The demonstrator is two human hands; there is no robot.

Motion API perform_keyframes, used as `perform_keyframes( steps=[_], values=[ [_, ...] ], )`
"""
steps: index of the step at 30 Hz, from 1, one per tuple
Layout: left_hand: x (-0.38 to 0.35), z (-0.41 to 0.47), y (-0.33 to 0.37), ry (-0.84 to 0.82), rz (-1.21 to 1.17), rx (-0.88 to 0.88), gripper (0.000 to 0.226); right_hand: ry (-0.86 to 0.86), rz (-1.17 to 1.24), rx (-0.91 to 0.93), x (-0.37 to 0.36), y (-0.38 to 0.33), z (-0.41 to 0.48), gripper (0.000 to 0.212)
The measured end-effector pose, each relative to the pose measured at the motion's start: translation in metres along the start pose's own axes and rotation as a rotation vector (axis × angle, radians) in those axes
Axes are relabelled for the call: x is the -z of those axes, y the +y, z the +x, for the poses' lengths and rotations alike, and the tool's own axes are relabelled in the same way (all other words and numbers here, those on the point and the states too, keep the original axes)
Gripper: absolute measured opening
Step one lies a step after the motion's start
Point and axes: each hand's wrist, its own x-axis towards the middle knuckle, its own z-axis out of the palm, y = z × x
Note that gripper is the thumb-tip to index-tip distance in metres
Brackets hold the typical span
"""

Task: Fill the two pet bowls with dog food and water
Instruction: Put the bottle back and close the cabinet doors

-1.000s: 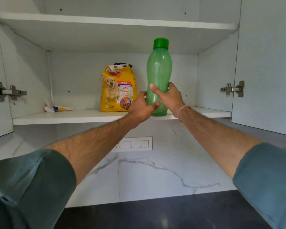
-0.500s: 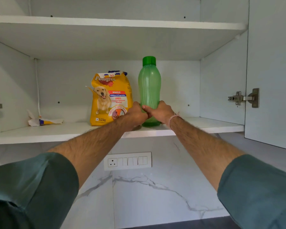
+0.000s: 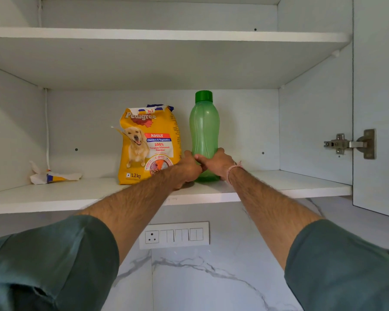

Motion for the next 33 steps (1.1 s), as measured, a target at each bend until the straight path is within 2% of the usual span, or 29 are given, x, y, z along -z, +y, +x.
perform_keyframes(
  steps=[2,6,8,13,17,19,25,29,33],
  values=[
    [0.0,-0.004,-0.002,-0.03,-0.016,0.037,0.067,-0.029,-0.039,-0.048,0.002,0.004,-0.002,0.096],
    [0.004,-0.01,-0.01,-0.062,-0.03,0.021,0.102,-0.054,-0.108,-0.109,0.009,0.01,-0.011,0.106],
    [0.012,-0.019,-0.013,-0.079,-0.019,0.026,0.106,-0.056,-0.142,-0.123,0.014,0.01,-0.02,0.109],
    [0.036,-0.057,-0.023,-0.133,-0.044,-0.02,0.08,-0.032,-0.192,-0.064,0.024,0.006,-0.061,0.097],
    [0.049,-0.103,-0.033,-0.042,0.132,-0.177,0.038,0.034,-0.23,0.034,0.033,0.009,-0.109,0.074],
    [0.048,-0.124,-0.04,0.021,0.166,-0.245,0.028,0.09,-0.167,0.083,0.043,0.014,-0.137,0.061],
    [0.026,-0.193,-0.051,0.128,0.024,-0.28,0.032,0.178,-0.176,0.132,0.091,0.024,-0.221,0.044],
    [-0.005,-0.252,-0.029,-0.035,-0.076,-0.268,0.034,0.243,-0.221,0.143,0.129,0.028,-0.27,0.037],
    [-0.028,-0.317,0.022,-0.159,-0.248,-0.279,0.036,0.294,-0.292,0.169,0.17,0.022,-0.318,0.032]
  ],
)
